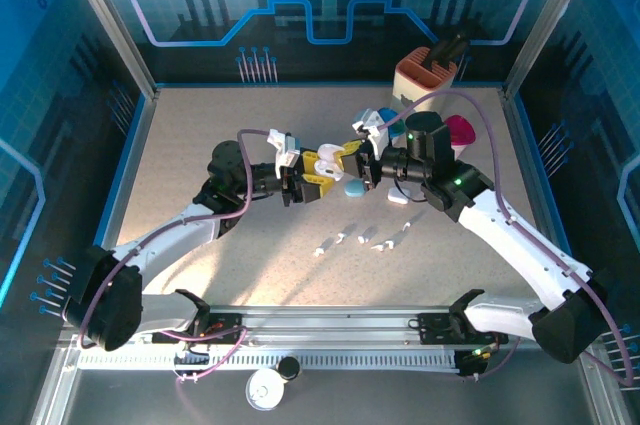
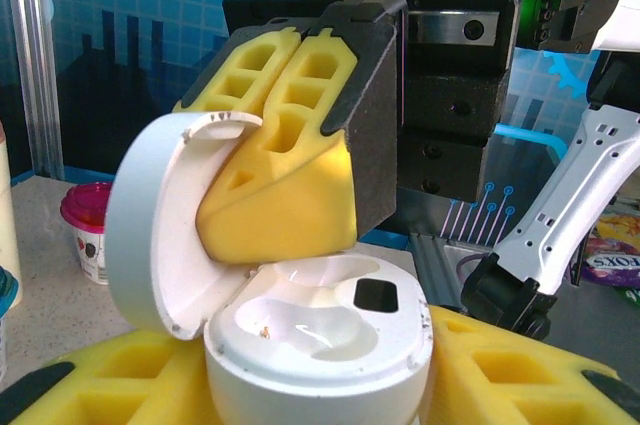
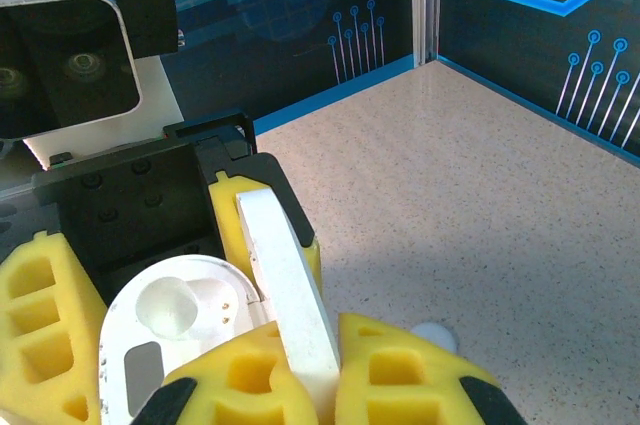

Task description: Insert the wireless bluetooth earbuds into the charging case

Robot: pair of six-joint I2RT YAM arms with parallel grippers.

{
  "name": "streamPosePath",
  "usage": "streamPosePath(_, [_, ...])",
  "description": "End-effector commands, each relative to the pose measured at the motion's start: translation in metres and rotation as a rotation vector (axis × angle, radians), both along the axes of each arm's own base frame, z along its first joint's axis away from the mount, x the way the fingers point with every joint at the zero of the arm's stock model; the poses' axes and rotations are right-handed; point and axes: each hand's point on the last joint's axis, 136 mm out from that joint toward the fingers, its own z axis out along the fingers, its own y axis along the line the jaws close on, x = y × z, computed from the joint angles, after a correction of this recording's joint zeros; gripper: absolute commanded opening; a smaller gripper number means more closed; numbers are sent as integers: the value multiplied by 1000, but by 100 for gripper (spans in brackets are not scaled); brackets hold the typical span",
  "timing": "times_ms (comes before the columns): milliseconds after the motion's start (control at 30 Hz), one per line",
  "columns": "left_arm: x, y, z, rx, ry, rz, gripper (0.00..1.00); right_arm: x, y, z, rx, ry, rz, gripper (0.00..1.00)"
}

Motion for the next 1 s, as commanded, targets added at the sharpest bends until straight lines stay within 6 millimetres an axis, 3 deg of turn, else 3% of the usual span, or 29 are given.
streamPosePath(0, [2, -3, 3, -10, -13, -4, 46, 0, -1, 9, 18, -34, 10, 0])
streamPosePath(200, [4, -4, 3, -15, 4, -4, 47, -1, -2, 8, 8, -39, 8, 0])
streamPosePath(333, [3, -4, 2, -14, 10, -11, 39, -1, -2, 7, 7, -37, 6, 0])
streamPosePath(600, [1, -3, -1, -12, -8, -13, 36, -1, -2, 8, 14, -34, 1, 1])
streamPosePath(833, [3, -2, -5, -33, -19, -2, 37, -7, -5, 38, 86, -67, 2, 50])
streamPosePath(967, [6, 0, -6, -34, -29, 19, 37, -12, -14, 56, 126, -94, -19, 68])
